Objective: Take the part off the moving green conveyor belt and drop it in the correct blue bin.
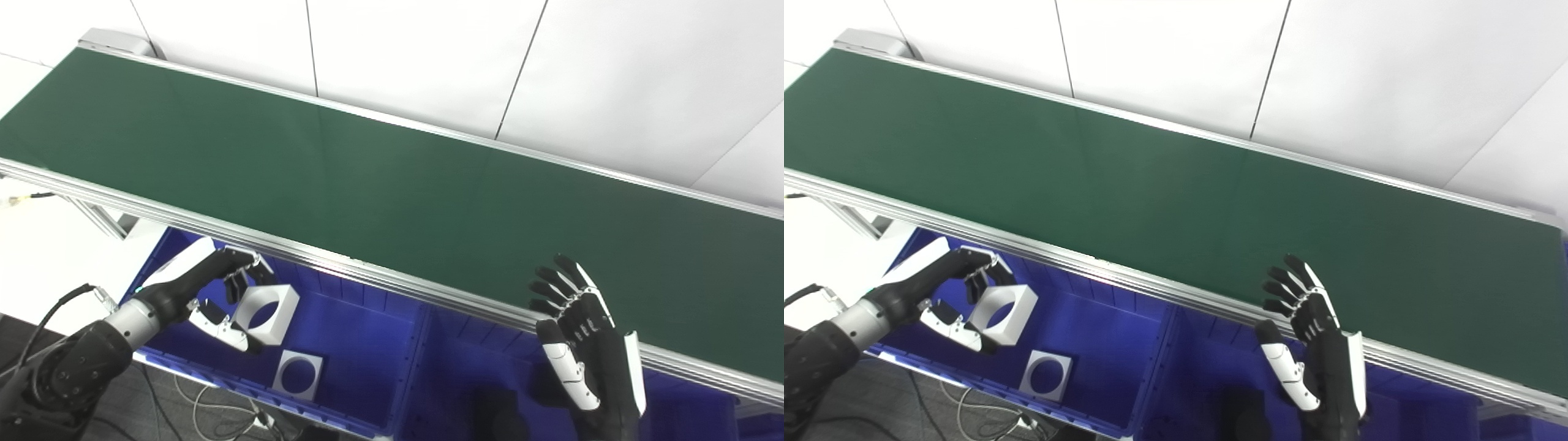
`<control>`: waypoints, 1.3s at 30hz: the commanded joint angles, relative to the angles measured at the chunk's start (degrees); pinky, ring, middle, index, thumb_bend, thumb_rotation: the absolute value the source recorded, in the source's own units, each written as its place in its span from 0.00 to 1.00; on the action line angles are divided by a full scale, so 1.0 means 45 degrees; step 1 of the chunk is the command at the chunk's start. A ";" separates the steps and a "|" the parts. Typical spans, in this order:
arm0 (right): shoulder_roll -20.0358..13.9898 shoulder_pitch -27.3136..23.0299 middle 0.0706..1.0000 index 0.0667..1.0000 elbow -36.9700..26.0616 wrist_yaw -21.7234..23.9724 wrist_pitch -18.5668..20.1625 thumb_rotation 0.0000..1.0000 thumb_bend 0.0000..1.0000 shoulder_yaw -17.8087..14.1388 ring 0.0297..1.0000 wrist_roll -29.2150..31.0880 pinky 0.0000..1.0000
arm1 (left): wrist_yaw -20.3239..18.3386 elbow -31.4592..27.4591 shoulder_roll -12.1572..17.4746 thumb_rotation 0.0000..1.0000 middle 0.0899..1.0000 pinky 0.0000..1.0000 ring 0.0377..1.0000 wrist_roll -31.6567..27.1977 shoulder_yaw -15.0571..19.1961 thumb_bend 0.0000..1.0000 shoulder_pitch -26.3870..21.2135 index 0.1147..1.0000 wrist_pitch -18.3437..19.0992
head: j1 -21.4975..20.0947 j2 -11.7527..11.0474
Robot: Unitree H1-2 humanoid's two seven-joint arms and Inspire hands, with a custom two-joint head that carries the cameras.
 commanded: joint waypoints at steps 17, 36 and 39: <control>0.0042 0.0041 0.79 0.86 -0.0496 0.0087 -0.0082 0.64 0.63 0.0045 0.75 0.0134 0.67 | 0.0682 0.0828 0.0091 0.00 0.44 0.35 0.38 0.1393 -0.0441 0.50 -0.0637 0.45 0.0094 | -0.0074 -0.0057; 0.0057 0.0019 0.79 0.87 -0.0386 0.0072 -0.0172 0.64 0.63 0.0074 0.76 0.0065 0.67 | 0.0387 0.0201 0.0328 0.36 0.85 0.70 0.82 0.1637 -0.0497 0.80 -0.0587 0.87 0.0463 | -0.0211 -0.0226; 0.0063 -0.0005 0.78 0.87 -0.0365 0.0064 -0.0188 0.64 0.63 0.0076 0.75 0.0028 0.67 | 0.0163 0.0146 0.0357 0.39 0.91 0.73 0.87 0.1520 -0.0498 0.83 -0.0615 0.94 0.0712 | -0.0219 -0.0242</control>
